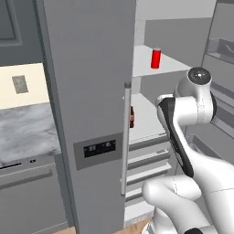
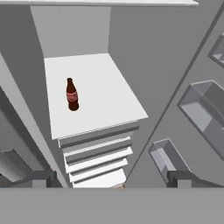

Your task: Open the fridge, grab two sodas, and place both sodas inside the bowl with ice on the dining counter.

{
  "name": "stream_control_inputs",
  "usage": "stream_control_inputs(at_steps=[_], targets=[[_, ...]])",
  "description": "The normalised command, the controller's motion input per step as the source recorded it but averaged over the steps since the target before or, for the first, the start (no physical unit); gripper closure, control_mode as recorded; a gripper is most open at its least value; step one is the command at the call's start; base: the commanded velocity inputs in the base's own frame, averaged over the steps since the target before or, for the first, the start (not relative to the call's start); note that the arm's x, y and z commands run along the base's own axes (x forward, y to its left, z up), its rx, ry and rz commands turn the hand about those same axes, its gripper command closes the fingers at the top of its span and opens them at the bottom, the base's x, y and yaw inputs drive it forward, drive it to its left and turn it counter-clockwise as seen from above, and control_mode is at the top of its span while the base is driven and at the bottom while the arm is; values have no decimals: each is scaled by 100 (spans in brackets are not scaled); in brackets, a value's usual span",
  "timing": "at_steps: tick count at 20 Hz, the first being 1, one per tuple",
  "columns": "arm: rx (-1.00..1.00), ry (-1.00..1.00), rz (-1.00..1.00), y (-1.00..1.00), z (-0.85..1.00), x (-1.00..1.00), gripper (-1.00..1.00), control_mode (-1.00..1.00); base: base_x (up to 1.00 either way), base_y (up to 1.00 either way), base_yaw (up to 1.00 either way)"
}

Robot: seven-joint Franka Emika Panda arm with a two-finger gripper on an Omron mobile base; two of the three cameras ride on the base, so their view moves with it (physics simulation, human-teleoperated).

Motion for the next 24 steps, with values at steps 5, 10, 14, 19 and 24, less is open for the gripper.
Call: stream_control_inputs(at_steps=[5, 10, 14, 19, 24], targets=[[0, 0, 0, 0, 0, 0, -100, 100, 38, 6, -16], [0, 0, 0, 0, 0, 0, -100, 100, 42, 8, -15], [0, 0, 0, 0, 0, 0, -100, 100, 27, 7, -8], [0, 0, 0, 0, 0, 0, -100, 100, 5, 1, 0], [6, -14, 13, -1, -67, -25, -100, -100, 0, 0, 0]])
